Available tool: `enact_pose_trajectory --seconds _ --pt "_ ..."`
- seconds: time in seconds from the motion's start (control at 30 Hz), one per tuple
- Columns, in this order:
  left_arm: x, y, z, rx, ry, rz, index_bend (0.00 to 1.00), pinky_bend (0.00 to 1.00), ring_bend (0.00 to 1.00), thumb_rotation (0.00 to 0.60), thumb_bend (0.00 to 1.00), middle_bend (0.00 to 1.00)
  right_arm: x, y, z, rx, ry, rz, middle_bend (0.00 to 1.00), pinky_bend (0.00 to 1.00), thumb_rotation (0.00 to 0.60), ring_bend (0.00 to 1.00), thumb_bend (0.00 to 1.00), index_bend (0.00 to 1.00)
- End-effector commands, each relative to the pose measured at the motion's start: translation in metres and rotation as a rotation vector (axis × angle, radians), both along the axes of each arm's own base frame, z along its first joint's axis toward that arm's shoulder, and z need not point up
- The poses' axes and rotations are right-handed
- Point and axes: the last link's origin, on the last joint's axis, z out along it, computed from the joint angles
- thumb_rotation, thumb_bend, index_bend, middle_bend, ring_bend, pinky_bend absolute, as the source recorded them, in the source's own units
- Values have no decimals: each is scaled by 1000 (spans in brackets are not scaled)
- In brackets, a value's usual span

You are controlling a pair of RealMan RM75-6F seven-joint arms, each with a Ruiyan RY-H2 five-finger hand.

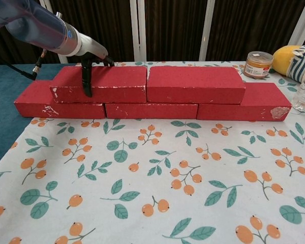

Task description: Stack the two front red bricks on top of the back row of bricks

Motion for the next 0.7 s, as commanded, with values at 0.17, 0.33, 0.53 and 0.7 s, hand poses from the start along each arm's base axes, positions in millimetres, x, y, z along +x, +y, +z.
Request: enact_pose_trajectory --seconds 0.17,0.33,0.53,0.7 --pt "2 0 0 2 2 -2 0 146 0 600 0 0 0 0 0 0 1 -5 0 0 600 0 106 0" --pt "4 1 2 10 -1 -1 0 129 0 600 0 0 0 0 1 0 3 -7 0 0 600 0 107 0" --pt "3 1 4 17 1 3 0 118 0 600 0 0 0 0 1 1 6 -8 0 0 600 0 107 0" --pt "3 1 4 17 2 6 0 118 0 600 0 0 0 0 0 4 8 -10 0 0 600 0 107 0"
